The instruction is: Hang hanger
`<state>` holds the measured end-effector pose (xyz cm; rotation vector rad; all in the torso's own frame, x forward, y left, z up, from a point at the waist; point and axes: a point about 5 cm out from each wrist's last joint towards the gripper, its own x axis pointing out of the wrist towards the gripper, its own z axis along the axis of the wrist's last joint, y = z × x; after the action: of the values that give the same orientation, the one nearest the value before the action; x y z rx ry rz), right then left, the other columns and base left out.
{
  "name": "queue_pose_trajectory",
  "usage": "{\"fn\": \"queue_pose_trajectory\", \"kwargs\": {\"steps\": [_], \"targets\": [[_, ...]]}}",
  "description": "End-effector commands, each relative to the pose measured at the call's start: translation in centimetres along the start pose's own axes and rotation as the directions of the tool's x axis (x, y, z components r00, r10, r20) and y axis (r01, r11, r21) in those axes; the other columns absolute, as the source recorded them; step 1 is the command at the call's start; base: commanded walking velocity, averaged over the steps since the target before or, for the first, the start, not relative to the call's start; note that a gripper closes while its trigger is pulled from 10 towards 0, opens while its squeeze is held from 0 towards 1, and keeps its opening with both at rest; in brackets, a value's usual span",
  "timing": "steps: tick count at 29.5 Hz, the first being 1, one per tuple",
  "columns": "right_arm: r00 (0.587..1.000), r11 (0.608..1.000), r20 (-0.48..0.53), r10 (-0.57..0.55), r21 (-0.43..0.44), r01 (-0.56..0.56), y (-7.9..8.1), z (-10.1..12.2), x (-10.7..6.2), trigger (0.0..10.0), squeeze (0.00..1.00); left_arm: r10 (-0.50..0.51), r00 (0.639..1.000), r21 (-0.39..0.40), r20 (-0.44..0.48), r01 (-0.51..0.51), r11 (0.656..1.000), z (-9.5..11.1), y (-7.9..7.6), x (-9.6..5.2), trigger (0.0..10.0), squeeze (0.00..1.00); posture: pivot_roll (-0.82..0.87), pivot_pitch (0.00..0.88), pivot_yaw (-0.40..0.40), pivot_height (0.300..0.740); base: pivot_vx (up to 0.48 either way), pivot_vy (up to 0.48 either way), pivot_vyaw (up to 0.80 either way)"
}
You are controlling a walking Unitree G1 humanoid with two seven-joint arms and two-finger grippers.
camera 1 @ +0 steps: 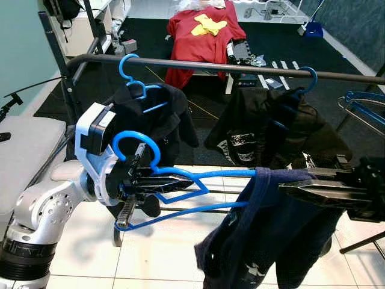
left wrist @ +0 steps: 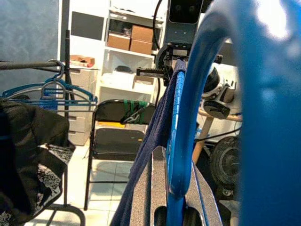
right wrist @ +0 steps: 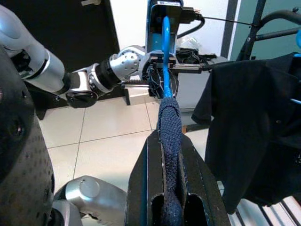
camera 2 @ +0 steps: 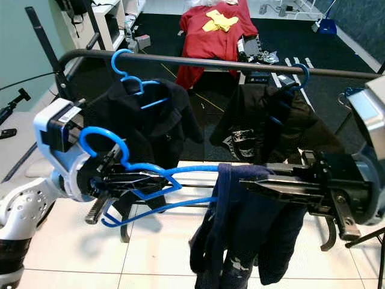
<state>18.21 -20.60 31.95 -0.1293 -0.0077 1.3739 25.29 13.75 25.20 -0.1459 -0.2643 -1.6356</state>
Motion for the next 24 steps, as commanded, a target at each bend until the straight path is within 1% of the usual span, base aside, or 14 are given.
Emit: {"fn": "queue_pose_trajectory", "kwargs": {"steps": [1, 3, 6, 7, 8, 9, 12, 14, 17, 19, 20, 23, 24], "targets": [[1.0, 0.999, 0.021, 0.003, -0.034, -0.002, 0.0, 0.2, 0.4, 0.0, 0.0, -0.019, 1.0, 0.011, 0.017, 0.019, 1.0, 0.1, 0.0, 0.9, 0.0, 0.0, -0.09, 0.129, -0.009, 0.74, 0.0, 0.0, 0.0], [0.999, 0.998, 0.022, -0.042, -0.049, 0.043, -0.5, -0.2, 0.6, 0.0, 0.0, 0.0, 0.998, 0.006, 0.06, 0.0, 1.0, 0.1, 0.1, 1.4, 0.0, 0.0, -0.09, 0.131, -0.009, 0.74, 0.0, 0.0, 0.0], [0.998, 0.997, 0.023, -0.058, -0.052, 0.059, -0.7, -0.4, 0.7, 0.0, 0.0, 0.008, 0.997, 0.0, 0.082, -0.008, 1.0, 0.1, 0.2, 1.6, 0.0, 0.0, -0.09, 0.131, -0.009, 0.74, 0.0, 0.0, 0.0], [0.996, 0.995, 0.038, -0.084, -0.058, 0.086, -1.1, -0.3, 0.8, 10.0, 0.08, 0.014, 0.994, -0.008, 0.106, -0.013, 1.0, 0.0, 0.2, 2.0, 0.0, 0.0, -0.09, 0.131, -0.009, 0.74, 0.0, 0.0, 0.0], [0.996, 0.995, 0.038, -0.084, -0.058, 0.086, -1.1, -0.3, 0.8, 10.0, 0.08, 0.014, 0.994, -0.008, 0.106, -0.013, 1.0, 0.0, 0.2, 2.0, 0.0, 0.0, -0.09, 0.131, -0.009, 0.74, 0.0, 0.0, 0.0], [0.991, 0.989, 0.068, -0.119, -0.077, 0.124, -1.7, 0.0, 0.9, 10.0, 1.0, 0.026, 0.989, -0.021, 0.144, -0.024, 0.999, -0.1, 0.3, 2.5, 0.0, 0.0, -0.09, 0.131, -0.009, 0.74, 0.0, 0.0, 0.0], [0.988, 0.987, 0.079, -0.131, -0.082, 0.137, -1.9, 0.1, 0.9, 10.0, 1.0, 0.032, 0.987, -0.025, 0.157, -0.029, 0.999, -0.2, 0.3, 2.6, 0.0, 0.0, -0.09, 0.131, -0.009, 0.74, 0.0, 0.0, 0.0], [0.982, 0.982, 0.1, -0.158, -0.09, 0.167, -2.2, 0.3, 0.8, 10.0, 1.0, 0.062, 0.974, -0.046, 0.218, -0.053, 0.998, -0.1, 0.6, 3.0, 0.0, 0.0, -0.09, 0.133, -0.013, 0.74, 0.0, 0.0, 0.0], [0.98, 0.98, 0.112, -0.164, -0.095, 0.174, -2.3, 0.4, 0.7, 10.0, 1.0, 0.075, 0.967, -0.054, 0.242, -0.064, 0.997, 0.0, 0.7, 3.1, 0.0, 0.0, -0.09, 0.134, -0.014, 0.74, 0.0, 0.0, 0.0], [0.971, 0.972, 0.153, -0.185, -0.114, 0.204, -2.6, 0.9, 0.6, 10.0, 1.0, 0.102, 0.953, -0.07, 0.284, -0.085, 0.994, 0.0, 0.9, 3.3, 0.0, 0.0, -0.09, 0.134, -0.015, 0.74, 0.0, 0.0, 0.0], [0.971, 0.972, 0.153, -0.185, -0.114, 0.204, -2.6, 0.9, 0.6, 10.0, 1.0, 0.102, 0.953, -0.07, 0.284, -0.085, 0.994, 0.0, 0.9, 3.3, 0.0, 0.0, -0.09, 0.134, -0.015, 0.74, 0.0, 0.0, 0.0], [0.938, 0.954, 0.247, -0.241, -0.12, 0.277, -3.4, 1.8, 0.0, 10.0, 1.0, 0.123, 0.941, -0.085, 0.315, -0.101, 0.991, 0.1, 1.0, 3.4, 0.0, 0.0, -0.09, 0.134, -0.018, 0.74, 0.0, 0.0, 0.0], [0.938, 0.954, 0.247, -0.241, -0.12, 0.277, -3.4, 1.8, 0.0, 10.0, 1.0, 0.123, 0.941, -0.085, 0.315, -0.101, 0.991, 0.1, 1.0, 3.4, 0.0, 0.0, -0.09, 0.134, -0.018, 0.74, 0.0, 0.0, 0.0]]}}
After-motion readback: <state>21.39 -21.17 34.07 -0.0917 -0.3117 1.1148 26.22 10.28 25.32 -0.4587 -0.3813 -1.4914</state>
